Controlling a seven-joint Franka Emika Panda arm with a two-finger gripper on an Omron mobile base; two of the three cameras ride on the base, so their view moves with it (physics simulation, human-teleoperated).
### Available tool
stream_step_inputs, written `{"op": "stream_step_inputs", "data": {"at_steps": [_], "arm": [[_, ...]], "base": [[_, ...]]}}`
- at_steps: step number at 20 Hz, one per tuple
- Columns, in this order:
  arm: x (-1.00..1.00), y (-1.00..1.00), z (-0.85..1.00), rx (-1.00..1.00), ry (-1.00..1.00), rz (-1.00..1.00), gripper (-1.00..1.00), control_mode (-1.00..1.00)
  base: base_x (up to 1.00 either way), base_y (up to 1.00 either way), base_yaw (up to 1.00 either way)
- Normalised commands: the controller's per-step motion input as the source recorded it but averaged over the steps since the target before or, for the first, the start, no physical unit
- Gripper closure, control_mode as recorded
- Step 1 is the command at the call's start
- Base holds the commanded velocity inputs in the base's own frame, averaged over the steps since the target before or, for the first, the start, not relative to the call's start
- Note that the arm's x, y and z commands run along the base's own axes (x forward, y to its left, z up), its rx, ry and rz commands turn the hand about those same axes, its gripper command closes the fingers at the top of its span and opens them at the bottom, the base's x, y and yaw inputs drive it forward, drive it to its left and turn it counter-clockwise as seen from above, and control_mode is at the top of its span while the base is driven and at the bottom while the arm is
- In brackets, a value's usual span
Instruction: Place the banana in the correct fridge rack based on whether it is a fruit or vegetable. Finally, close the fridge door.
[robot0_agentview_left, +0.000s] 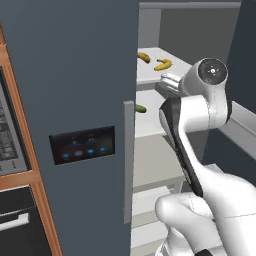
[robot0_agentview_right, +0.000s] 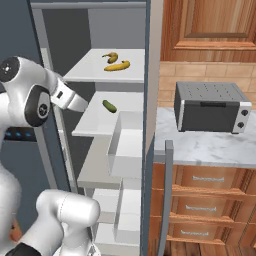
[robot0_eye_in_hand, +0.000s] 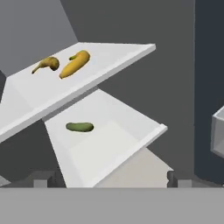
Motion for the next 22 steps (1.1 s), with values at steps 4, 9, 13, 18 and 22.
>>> {"op": "stream_step_inputs", "data": {"at_steps": [4, 9, 13, 18, 22], "arm": [[-0.73, 0.96, -0.25, -0.11, 0.12, 0.07, -1.0, -1.0], [-0.19, 0.16, -0.09, -0.02, 0.0, 0.03, -1.0, 1.0], [0.0, 0.0, 0.0, 0.0, 0.0, 0.0, -1.0, 1.0], [0.0, 0.0, 0.0, 0.0, 0.0, 0.0, -1.0, 1.0], [0.0, 0.0, 0.0, 0.0, 0.0, 0.0, -1.0, 1.0]], "base": [[0.0, 0.0, 0.0], [-0.8, 0.01, 0.0], [-1.0, -0.49, -0.06], [-1.0, -0.52, 0.01], [-0.95, -0.83, 0.17]]}}
